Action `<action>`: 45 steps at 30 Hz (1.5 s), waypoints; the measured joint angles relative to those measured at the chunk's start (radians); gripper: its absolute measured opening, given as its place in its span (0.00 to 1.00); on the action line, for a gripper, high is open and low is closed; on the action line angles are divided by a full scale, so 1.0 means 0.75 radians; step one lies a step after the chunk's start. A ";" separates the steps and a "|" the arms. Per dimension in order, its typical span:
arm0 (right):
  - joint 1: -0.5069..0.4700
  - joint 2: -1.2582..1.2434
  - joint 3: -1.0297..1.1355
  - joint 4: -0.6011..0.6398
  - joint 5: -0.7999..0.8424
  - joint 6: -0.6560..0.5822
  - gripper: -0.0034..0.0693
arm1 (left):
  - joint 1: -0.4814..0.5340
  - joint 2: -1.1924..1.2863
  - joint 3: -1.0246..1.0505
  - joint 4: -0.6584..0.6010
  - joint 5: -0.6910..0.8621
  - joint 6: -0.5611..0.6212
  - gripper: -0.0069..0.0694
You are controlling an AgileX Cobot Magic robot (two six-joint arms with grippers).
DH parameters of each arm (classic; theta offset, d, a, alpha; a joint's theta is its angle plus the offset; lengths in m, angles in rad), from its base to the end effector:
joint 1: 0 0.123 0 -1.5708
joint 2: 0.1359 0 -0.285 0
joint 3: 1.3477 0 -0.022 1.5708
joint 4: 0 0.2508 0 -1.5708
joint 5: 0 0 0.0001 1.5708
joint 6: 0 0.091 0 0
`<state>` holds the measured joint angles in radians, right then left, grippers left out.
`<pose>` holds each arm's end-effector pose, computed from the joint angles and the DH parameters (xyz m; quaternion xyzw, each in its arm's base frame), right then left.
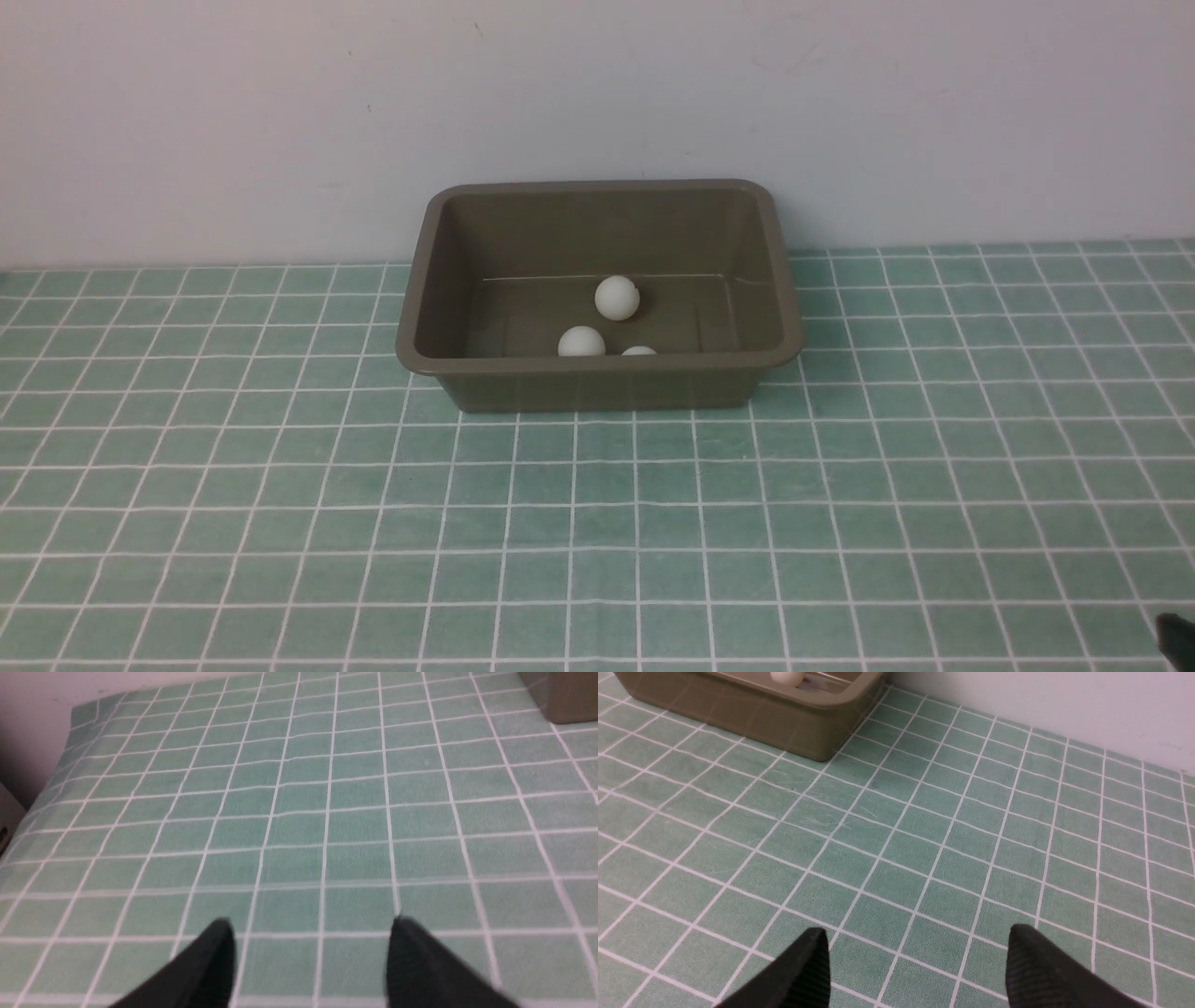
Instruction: Put the table tennis balls in the box on the green coffee tablecloth.
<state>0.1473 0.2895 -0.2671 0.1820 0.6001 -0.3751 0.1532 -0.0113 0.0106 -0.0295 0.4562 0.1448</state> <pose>0.0653 0.0191 0.2332 -0.1850 0.8463 0.0252 0.4990 0.0496 0.0065 0.1695 -0.0107 0.8245 0.0713 0.5612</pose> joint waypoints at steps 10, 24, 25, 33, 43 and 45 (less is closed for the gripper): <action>0.000 0.000 0.000 0.000 0.002 0.000 0.68 | -0.002 0.000 0.011 -0.007 -0.053 -0.059 0.61; 0.000 0.000 0.000 0.000 0.003 0.000 0.68 | -0.002 0.000 0.012 -0.057 -0.058 -0.163 0.61; 0.000 0.000 0.000 0.000 0.003 0.000 0.68 | -0.002 0.000 0.012 -0.057 -0.058 -0.164 0.61; 0.000 0.000 0.000 0.000 0.003 0.000 0.68 | -0.002 0.000 0.012 -0.058 -0.058 -0.165 0.61; 0.000 -0.042 0.003 0.078 -0.022 0.035 0.68 | -0.002 0.000 0.012 -0.058 -0.058 -0.165 0.61; 0.000 -0.093 0.014 0.106 -0.051 0.038 0.68 | -0.002 0.000 0.012 -0.058 -0.058 -0.165 0.61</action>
<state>0.1473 0.2199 -0.2565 0.2614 0.5616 -0.3464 0.1520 -0.0113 0.0199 -0.0734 0.4123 0.0211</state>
